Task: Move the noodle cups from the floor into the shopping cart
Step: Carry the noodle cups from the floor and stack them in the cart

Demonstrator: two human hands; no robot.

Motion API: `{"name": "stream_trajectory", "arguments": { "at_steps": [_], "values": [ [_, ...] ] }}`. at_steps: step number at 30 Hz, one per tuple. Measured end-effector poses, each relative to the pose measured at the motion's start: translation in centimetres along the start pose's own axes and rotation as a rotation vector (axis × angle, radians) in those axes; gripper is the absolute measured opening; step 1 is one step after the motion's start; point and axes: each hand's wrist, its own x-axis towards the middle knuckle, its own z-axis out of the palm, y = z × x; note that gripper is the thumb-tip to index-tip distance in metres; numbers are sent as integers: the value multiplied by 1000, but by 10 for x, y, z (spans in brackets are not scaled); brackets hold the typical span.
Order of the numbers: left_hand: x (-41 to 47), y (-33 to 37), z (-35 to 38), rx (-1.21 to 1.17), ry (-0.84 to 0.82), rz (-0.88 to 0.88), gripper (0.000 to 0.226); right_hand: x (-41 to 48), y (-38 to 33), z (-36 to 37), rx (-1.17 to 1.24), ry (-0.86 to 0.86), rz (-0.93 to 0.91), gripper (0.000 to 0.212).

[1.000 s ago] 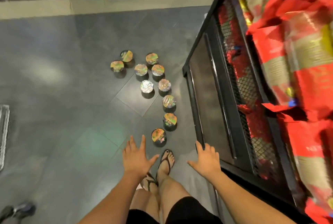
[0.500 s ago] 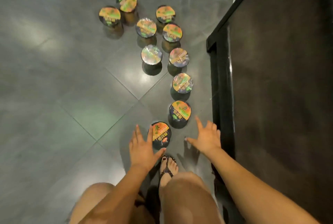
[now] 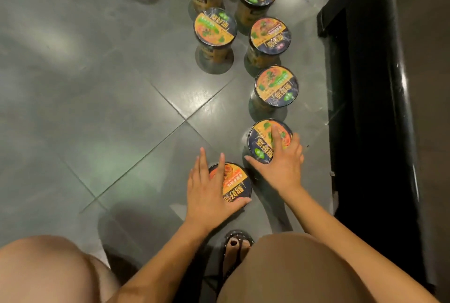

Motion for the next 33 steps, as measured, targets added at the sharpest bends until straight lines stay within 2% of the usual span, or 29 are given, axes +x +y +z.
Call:
{"name": "stream_trajectory", "arguments": {
  "at_steps": [5, 9, 14, 21, 27, 33],
  "values": [
    [-10, -7, 7, 36, 35, 151, 114, 2, 0, 5, 33, 76, -2, 99],
    [-8, -8, 7, 64, 25, 173, 107, 0, 0, 8, 77, 110, -16, 97],
    [-14, -3, -37, -13, 23, 29, 101, -19, -6, -39, 99, 103, 30, 95],
    [-48, 27, -214, 13, 47, -169, 105, -85, -56, -206, 147, 93, 29, 95],
    [-114, 61, -388, -17, 68, -299, 105, -146, -122, -364, 161, 49, -35, 96],
    [-209, 75, -543, -62, 204, -475, 105, -217, -214, -498, 98, -50, -235, 101]
  ]
}}
